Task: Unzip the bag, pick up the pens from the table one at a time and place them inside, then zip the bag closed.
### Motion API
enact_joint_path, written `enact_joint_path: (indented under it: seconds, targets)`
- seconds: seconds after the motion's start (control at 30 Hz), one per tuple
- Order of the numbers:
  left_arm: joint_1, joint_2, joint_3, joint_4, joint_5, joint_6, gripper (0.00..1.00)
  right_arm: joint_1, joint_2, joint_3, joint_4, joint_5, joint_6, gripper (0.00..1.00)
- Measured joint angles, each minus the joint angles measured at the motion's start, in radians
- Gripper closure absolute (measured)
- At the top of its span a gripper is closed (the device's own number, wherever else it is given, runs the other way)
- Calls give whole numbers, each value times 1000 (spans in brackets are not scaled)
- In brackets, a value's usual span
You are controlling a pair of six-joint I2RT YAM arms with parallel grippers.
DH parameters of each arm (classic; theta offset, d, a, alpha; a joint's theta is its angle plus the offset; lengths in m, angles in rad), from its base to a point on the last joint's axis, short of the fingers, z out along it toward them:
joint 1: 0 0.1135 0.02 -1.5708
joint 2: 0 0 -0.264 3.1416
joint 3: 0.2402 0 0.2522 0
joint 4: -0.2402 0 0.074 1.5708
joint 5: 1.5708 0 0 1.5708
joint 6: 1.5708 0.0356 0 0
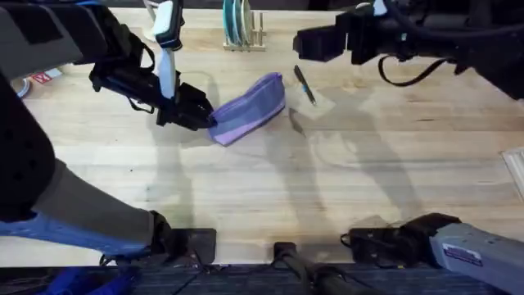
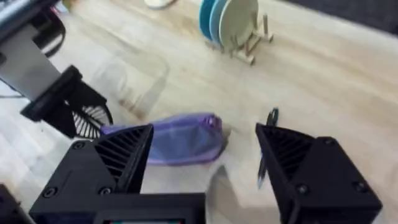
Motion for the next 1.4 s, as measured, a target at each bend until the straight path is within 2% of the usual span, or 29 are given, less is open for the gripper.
enact_joint_path:
  seconds: [0.13,0.23,0.43,0.57,0.7,0.73,0.83,1.03,1.23,1.4]
  targets:
    - [0,0,0,0,0,0,957,0,7,0,-77,-1,-12,6]
    - [0,0,0,0,0,0,957,-1,9,0,-128,-3,-78,6]
    - [0,0,0,0,0,0,957,-15,26,0,-147,-8,-229,5]
    - [0,0,0,0,0,0,958,-36,69,0,-147,-12,-264,5]
    - [0,0,0,0,0,0,958,-80,170,0,-123,-121,-273,6]
    - [0,0,0,0,0,0,958,-115,214,0,-111,-219,-300,6]
    - [0,0,0,3,0,0,957,-163,251,0,-68,-322,-332,6]
    - [0,0,0,14,-1,0,957,-258,314,0,132,-495,-366,6]
    - [0,0,0,15,-1,0,957,-263,358,0,142,-583,-344,6]
    - [0,0,0,14,-1,0,957,-264,418,0,141,-606,-220,6]
